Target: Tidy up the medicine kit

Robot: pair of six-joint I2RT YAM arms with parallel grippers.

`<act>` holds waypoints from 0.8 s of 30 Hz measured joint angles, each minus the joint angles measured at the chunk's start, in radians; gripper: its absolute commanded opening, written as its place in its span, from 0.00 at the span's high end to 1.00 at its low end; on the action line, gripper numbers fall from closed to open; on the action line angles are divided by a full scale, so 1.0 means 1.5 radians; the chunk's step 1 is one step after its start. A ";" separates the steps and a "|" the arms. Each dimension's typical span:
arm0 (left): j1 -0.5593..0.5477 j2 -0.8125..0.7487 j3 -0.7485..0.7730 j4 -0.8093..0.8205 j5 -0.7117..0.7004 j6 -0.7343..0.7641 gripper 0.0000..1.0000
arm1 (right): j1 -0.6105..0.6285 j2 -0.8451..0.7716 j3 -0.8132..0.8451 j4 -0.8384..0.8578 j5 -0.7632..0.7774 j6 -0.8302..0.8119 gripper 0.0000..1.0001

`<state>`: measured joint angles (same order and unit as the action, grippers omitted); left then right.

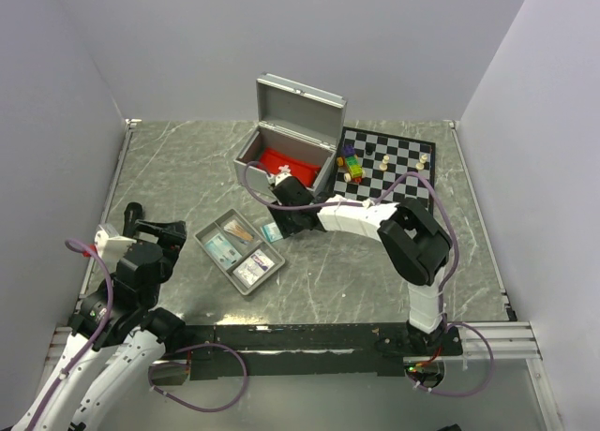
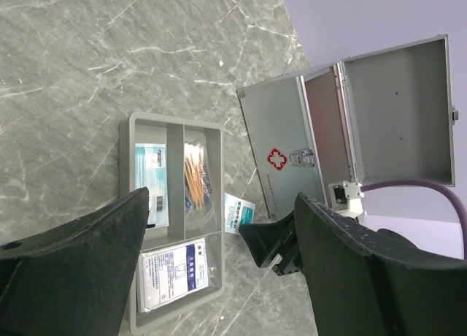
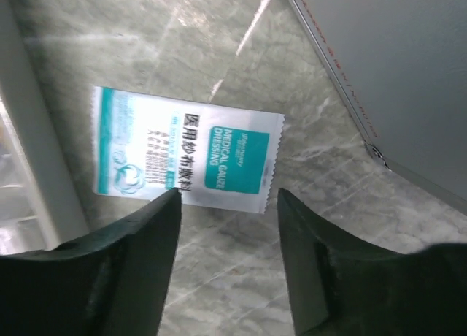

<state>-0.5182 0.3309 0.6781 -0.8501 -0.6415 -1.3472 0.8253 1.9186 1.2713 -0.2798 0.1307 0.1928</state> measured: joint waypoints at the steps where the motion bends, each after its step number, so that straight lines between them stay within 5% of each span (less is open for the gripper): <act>1: 0.000 0.000 0.000 0.000 0.001 0.000 0.15 | 0.003 -0.003 0.003 -0.002 0.003 -0.002 0.35; 15: 0.000 -0.001 0.000 0.000 0.001 -0.001 0.16 | 0.015 0.058 0.071 -0.057 -0.018 -0.013 0.48; 24: 0.000 -0.002 0.000 0.000 0.005 -0.002 0.16 | 0.011 0.061 0.072 -0.076 -0.012 -0.019 0.92</act>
<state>-0.5182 0.3286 0.6777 -0.8505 -0.6334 -1.3499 0.8421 2.0098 1.3792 -0.3935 0.1120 0.1650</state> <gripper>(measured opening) 0.845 0.197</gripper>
